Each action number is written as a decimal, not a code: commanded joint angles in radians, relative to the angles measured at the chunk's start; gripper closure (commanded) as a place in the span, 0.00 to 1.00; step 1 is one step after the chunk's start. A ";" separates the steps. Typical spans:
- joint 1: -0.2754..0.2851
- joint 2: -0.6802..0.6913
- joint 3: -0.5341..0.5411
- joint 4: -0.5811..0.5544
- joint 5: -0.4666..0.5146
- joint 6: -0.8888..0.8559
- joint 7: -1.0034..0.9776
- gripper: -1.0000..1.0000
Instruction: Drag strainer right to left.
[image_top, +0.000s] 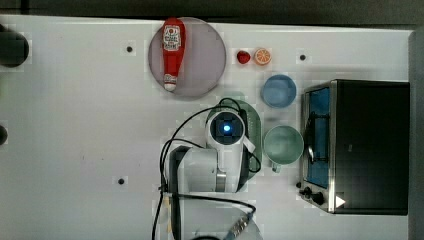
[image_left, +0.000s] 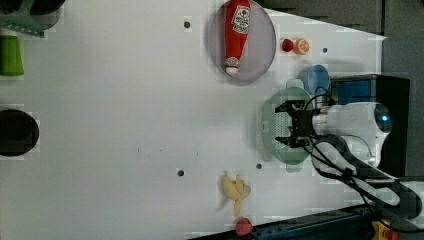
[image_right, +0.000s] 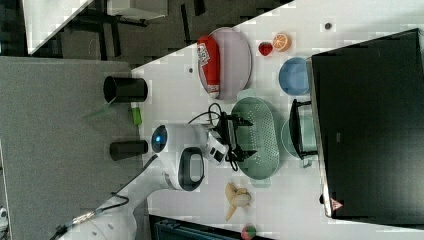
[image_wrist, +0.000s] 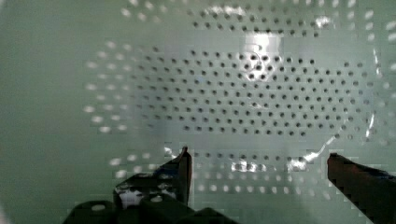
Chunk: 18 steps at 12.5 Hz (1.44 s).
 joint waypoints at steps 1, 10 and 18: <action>0.031 -0.015 0.017 -0.026 -0.014 0.022 0.136 0.00; 0.152 -0.012 0.057 -0.023 0.003 0.020 0.195 0.00; 0.295 -0.008 0.116 0.003 0.004 0.019 0.486 0.00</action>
